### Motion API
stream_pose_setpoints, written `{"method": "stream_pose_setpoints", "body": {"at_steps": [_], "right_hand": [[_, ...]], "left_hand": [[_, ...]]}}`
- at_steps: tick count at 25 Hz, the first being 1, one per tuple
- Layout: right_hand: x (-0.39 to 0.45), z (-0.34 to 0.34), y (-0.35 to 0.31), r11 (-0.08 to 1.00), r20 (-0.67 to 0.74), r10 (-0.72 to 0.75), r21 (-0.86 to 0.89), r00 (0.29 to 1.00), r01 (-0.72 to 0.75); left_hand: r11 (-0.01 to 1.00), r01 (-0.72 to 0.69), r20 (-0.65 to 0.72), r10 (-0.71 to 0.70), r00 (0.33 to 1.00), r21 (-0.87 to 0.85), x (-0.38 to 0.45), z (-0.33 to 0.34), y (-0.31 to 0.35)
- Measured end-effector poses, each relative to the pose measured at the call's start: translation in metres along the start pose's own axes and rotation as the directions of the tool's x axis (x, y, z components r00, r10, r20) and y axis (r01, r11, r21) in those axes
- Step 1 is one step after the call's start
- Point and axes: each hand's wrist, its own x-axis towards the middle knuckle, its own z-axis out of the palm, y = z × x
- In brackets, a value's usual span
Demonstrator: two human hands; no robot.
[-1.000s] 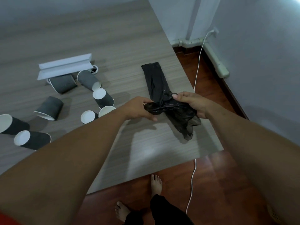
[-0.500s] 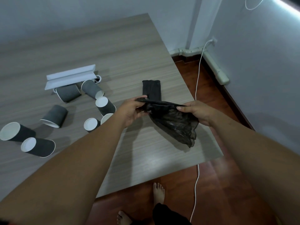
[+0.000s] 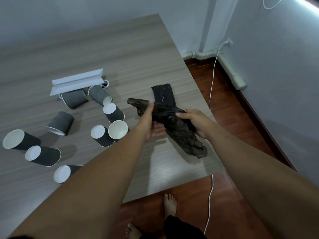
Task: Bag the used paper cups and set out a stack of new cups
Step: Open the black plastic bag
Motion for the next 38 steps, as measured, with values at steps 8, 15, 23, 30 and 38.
{"method": "stream_pose_setpoints", "body": {"at_steps": [8, 15, 23, 30, 38], "right_hand": [[0.006, -0.006, 0.005, 0.996, -0.209, -0.017, 0.085, 0.978, 0.036], [0.011, -0.002, 0.000, 0.986, -0.074, 0.057, 0.162, 0.996, -0.045], [-0.007, 0.000, -0.008, 0.998, 0.123, 0.058, -0.020, 0.991, -0.056], [0.005, -0.009, -0.014, 0.876, -0.366, 0.057, 0.465, 0.929, 0.130], [0.000, 0.031, -0.031, 0.980, -0.253, -0.163, 0.074, 0.954, 0.187]], "left_hand": [[0.975, -0.204, -0.018, 0.206, 0.978, 0.091, 0.010, -0.019, -0.005], [0.953, -0.277, -0.036, 0.284, 0.958, 0.122, -0.001, -0.035, 0.008], [0.893, -0.266, -0.113, 0.241, 0.964, -0.363, -0.010, -0.045, 0.015], [0.953, -0.207, -0.239, 0.153, 0.959, -0.221, -0.012, -0.067, 0.017], [0.899, -0.354, -0.297, 0.423, 0.856, 0.258, -0.015, -0.034, 0.011]]}}
